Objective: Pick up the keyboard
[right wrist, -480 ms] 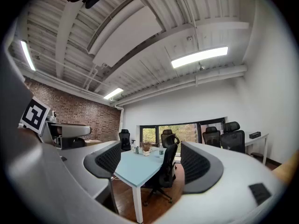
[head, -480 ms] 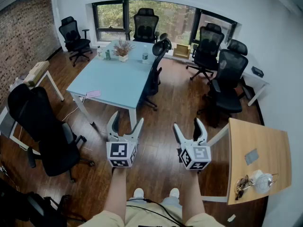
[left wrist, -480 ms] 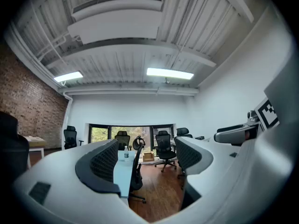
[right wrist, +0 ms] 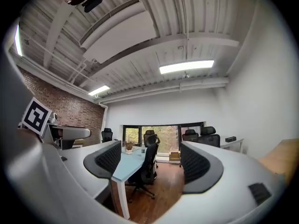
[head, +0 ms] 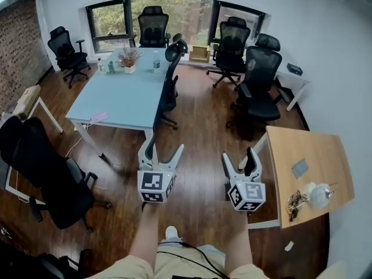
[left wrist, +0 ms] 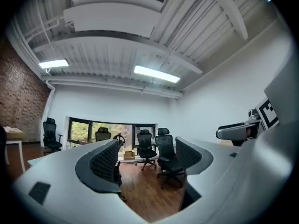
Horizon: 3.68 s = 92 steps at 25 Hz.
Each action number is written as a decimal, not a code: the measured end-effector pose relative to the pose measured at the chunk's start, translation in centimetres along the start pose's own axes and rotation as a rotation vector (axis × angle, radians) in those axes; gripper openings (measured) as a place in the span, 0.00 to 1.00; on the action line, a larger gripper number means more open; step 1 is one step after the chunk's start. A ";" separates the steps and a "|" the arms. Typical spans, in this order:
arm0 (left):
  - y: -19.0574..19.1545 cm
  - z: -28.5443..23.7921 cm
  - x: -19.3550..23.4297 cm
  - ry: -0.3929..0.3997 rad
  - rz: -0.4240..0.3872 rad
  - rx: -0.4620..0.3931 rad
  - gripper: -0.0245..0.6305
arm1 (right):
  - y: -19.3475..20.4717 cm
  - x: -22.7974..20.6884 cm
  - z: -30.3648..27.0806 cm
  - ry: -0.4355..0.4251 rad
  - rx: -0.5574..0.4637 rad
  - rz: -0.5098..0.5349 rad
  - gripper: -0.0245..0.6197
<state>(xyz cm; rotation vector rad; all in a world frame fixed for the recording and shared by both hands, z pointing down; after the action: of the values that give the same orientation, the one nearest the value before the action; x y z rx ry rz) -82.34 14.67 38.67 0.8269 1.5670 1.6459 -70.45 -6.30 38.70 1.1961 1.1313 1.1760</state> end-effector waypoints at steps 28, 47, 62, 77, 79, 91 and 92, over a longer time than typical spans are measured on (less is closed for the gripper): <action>-4.9 25.6 -65.1 1.032 0.026 -0.087 0.60 | -4.6 -18.2 63.9 0.888 -0.097 0.105 0.67; 0.0 62.6 -97.8 2.129 -0.029 -0.066 0.60 | 1.8 -3.8 108.5 2.003 -0.106 0.006 0.67; 2.1 78.8 -101.2 2.481 0.003 -0.017 0.60 | 4.8 7.8 116.4 2.368 -0.119 -0.053 0.67; 0.4 93.8 -107.6 2.424 0.026 -0.066 0.60 | 2.6 12.7 134.8 2.321 -0.153 0.058 0.67; -0.1 95.5 -108.0 2.406 0.028 -0.082 0.60 | 2.9 13.4 136.9 2.310 -0.165 0.053 0.67; 3.5 98.9 -112.5 2.364 -0.088 -0.059 0.60 | 8.4 11.5 144.6 2.259 -0.200 -0.108 0.67; 3.3 99.0 -113.4 2.362 -0.077 -0.048 0.60 | 8.2 11.0 145.3 2.258 -0.189 -0.108 0.67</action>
<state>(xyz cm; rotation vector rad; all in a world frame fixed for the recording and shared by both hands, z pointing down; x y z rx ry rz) 62.02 -26.42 50.47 -2.1318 2.4013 2.3294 74.68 -4.57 53.81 -1.0165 2.3001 2.3341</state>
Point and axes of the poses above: the fingertips, and each gripper's own axes: z backward along the fingers, x to its left, y out of its underside, the point moved 1 cm from there along z, backward along the fingers, and after that the axes turned 13 degrees about -y, right-handed, at the moved point
